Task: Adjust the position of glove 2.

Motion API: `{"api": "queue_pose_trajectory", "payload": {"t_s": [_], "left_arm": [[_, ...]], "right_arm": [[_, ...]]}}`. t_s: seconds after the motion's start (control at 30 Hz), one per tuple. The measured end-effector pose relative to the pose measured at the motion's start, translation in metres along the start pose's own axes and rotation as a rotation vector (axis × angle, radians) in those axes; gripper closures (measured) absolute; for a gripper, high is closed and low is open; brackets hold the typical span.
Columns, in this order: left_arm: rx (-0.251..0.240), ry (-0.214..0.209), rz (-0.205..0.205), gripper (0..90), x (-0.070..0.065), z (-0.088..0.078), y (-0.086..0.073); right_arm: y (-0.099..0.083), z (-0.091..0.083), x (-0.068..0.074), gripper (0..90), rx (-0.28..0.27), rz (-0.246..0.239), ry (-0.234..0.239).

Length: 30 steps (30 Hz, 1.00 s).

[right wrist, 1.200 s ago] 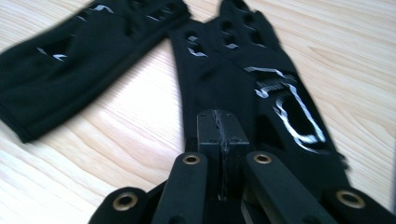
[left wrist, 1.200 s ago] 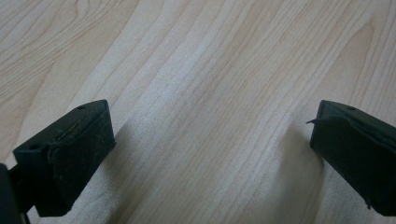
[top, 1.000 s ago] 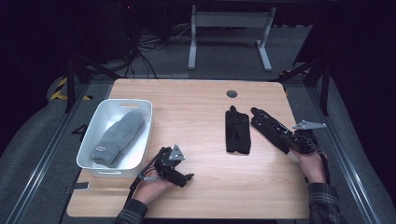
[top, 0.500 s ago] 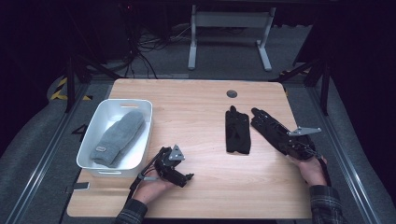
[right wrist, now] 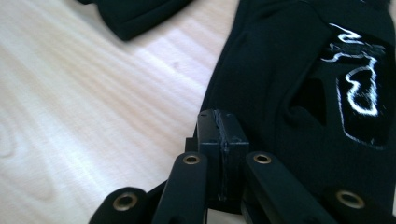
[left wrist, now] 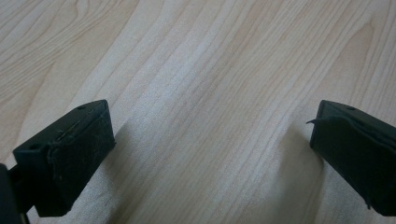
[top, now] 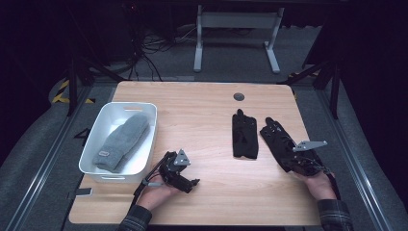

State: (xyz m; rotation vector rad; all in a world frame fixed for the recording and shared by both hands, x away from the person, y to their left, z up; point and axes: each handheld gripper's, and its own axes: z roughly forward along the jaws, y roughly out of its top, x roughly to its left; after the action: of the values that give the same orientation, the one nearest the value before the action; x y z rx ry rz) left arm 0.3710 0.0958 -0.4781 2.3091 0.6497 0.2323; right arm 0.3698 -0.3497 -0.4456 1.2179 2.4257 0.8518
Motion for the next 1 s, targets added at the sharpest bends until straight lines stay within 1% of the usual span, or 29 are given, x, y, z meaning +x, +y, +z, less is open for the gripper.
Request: {"api": "queue_pose_trajectory", "payload": {"t_s": [0.07,0.13,0.27,0.37,0.43,0.47,0.53,0.6,0.63,0.7,0.77,0.8,0.83,0.87,1.0], "left_arm": [[0.000,0.000,0.000,0.1,0.000,0.000,0.000],[0.001,0.000,0.000,0.1,0.000,0.000,0.000],[0.000,-0.001,-0.003,0.1,0.000,0.000,0.000],[0.000,-0.001,-0.002,0.1,0.000,0.000,0.000],[0.000,-0.001,-0.002,0.1,0.000,0.000,0.000],[0.001,-0.001,-0.002,0.1,0.000,0.000,0.000],[0.000,-0.001,-0.003,0.1,0.000,0.000,0.000],[0.000,-0.001,-0.003,0.1,0.000,0.000,0.000],[0.000,-0.001,-0.003,0.1,0.000,0.000,0.000],[0.000,-0.001,-0.003,0.1,0.000,0.000,0.000],[0.000,-0.001,-0.003,0.1,0.000,0.000,0.000],[0.000,-0.001,-0.003,0.1,0.000,0.000,0.000],[0.000,-0.001,-0.003,0.1,0.000,0.000,0.000],[0.000,-0.001,-0.003,0.1,0.000,0.000,0.000],[0.000,-0.001,-0.002,0.0,0.000,0.000,0.000]], "right_arm": [[0.000,0.000,0.002,90.0,-0.002,-0.007,0.006],[0.000,0.001,0.009,90.0,-0.004,-0.020,0.030],[0.000,0.001,0.019,90.0,0.000,-0.044,0.057],[0.001,0.003,0.028,90.0,0.003,-0.068,0.092],[0.002,0.003,0.033,90.0,0.003,-0.081,0.108],[0.002,0.004,0.039,90.0,0.003,-0.100,0.125],[0.003,0.005,0.042,90.0,0.005,-0.106,0.127],[0.004,0.004,0.046,90.0,0.006,-0.133,0.121],[0.006,0.002,0.046,90.0,-0.004,-0.141,0.117],[0.008,-0.002,0.043,90.0,-0.036,-0.131,0.111],[0.011,-0.006,0.037,90.0,-0.060,-0.120,0.089],[0.014,-0.008,0.025,90.0,-0.080,-0.092,0.057],[0.016,-0.008,0.020,90.0,-0.083,-0.081,0.043],[0.016,-0.008,0.020,90.0,-0.083,-0.081,0.043],[0.021,-0.002,-0.006,90.0,-0.092,-0.016,0.003]]}}
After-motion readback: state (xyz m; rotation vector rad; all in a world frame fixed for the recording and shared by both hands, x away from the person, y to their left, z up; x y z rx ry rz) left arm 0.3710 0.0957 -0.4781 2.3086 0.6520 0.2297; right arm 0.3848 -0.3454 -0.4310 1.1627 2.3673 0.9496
